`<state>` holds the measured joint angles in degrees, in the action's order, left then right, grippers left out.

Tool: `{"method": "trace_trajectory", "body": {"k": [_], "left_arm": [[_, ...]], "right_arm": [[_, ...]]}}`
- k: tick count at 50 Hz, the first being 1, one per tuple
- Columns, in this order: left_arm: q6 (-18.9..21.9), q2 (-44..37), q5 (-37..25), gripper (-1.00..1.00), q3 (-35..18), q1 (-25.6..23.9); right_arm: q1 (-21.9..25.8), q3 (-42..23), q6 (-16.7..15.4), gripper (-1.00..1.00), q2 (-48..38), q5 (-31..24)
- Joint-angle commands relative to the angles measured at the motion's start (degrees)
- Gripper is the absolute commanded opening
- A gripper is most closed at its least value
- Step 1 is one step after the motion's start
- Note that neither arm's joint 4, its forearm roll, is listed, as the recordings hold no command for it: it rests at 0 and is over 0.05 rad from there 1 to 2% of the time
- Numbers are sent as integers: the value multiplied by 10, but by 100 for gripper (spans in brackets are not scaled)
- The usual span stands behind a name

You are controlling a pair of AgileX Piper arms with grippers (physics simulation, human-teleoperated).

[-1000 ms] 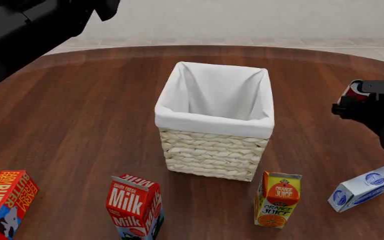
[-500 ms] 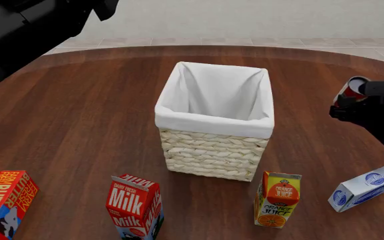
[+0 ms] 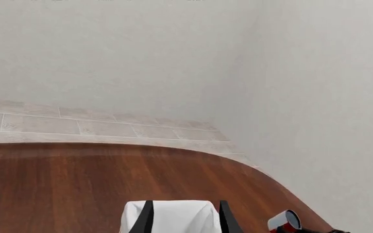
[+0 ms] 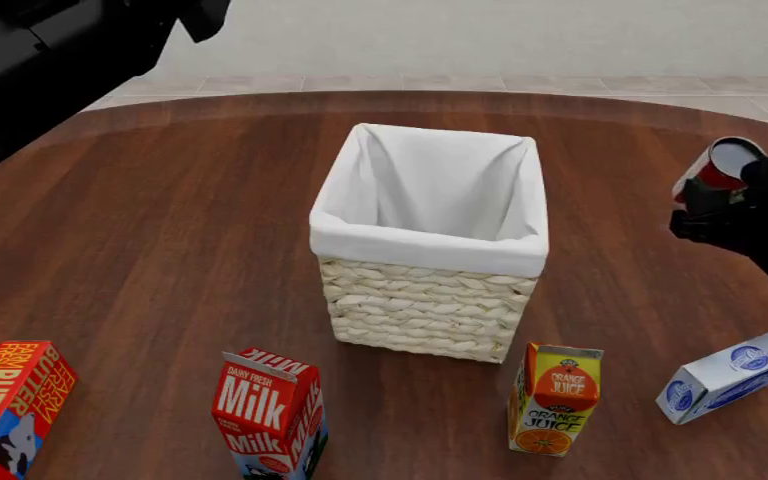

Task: Pick up the alphabet soup and the tomato sauce, and put them in the basket.

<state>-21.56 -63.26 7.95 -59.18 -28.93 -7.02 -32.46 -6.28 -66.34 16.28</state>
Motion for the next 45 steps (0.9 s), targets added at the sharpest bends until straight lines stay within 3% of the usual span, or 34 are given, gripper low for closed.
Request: {"method": "trace_trajectory", "body": {"k": [1, 31, 45], "left_arm": [[0, 7, -1, 100, 2, 1], [-1, 13, -2, 100, 5, -1], [-2, 17, -2, 100, 10, 1]], "right_arm": [[19, 7, 6, -100, 74, -44], [62, -1, -9, -100, 205, -147], [120, -26, -20, -100, 256, -208]]}}
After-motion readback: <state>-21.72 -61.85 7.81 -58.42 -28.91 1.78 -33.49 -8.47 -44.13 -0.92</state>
